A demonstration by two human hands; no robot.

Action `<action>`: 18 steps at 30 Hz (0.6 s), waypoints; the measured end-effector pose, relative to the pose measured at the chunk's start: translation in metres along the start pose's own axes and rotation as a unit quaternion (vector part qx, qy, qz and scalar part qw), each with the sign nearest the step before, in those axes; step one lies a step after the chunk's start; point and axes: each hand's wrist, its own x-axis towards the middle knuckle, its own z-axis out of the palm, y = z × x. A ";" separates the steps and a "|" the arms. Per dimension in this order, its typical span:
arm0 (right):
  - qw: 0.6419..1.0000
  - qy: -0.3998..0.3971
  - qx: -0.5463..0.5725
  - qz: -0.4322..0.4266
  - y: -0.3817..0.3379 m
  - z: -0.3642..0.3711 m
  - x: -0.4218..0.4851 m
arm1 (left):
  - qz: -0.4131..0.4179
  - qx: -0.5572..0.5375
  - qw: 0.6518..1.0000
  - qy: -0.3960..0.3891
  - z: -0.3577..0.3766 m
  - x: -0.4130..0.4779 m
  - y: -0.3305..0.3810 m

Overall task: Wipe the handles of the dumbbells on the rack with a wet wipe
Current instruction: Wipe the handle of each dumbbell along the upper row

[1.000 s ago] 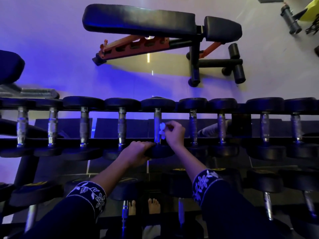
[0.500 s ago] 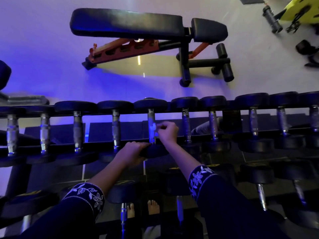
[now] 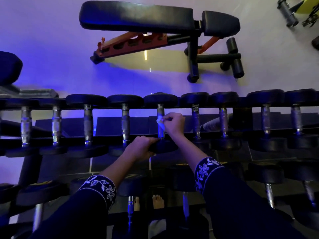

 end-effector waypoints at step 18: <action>0.991 0.042 0.094 0.081 0.051 -0.073 -0.016 | -0.103 -0.041 0.993 0.044 -0.017 -0.003 0.083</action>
